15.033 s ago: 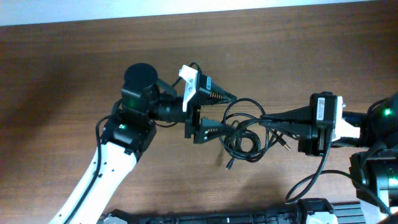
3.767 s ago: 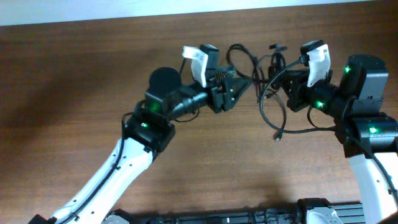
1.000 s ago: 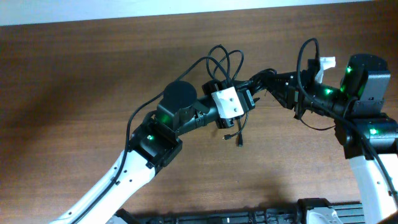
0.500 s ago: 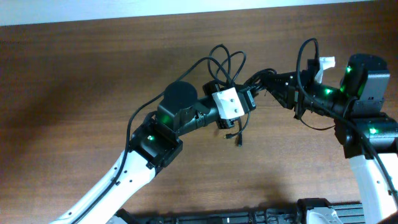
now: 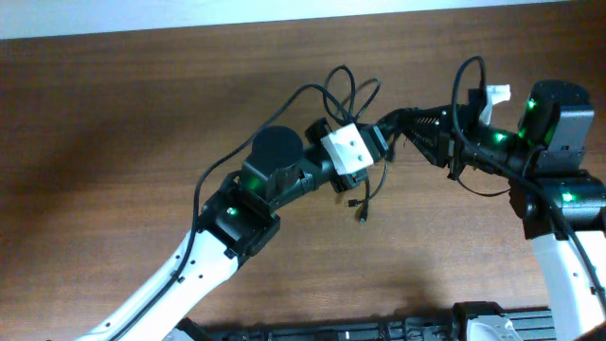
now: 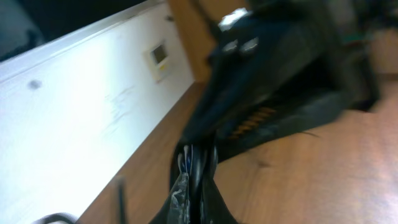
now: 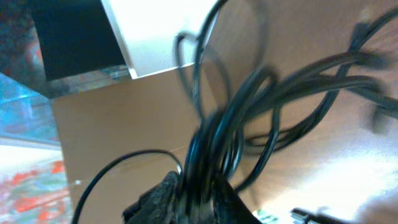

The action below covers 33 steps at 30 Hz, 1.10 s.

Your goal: Untangle cables

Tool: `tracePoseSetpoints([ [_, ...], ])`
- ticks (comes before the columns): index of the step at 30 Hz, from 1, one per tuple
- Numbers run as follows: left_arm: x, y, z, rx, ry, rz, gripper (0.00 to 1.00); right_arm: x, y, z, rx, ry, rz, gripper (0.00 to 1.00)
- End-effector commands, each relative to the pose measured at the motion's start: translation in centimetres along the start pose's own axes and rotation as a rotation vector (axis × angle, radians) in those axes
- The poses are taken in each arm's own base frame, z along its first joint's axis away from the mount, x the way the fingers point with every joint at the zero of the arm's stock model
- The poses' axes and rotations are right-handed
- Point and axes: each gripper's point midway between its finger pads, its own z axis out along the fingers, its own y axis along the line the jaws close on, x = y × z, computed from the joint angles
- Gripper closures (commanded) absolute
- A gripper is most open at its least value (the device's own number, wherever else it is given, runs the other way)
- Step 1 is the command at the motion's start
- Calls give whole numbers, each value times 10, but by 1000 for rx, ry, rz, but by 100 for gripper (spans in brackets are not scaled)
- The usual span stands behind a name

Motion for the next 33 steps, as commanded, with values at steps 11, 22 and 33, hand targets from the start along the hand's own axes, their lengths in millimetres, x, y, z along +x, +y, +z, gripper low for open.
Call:
tracePoseSetpoints([
  [11,-7,21,-4,-95,-14,-123,100,-4,21,-4,-53,-49,-515,68],
  [22,-28,22,-37,-122,-40,-272,100,23,34,-7,-194,13,-1519,59],
  [33,-41,18,-57,-115,-55,-315,100,50,35,-12,-400,-13,-2310,50],
])
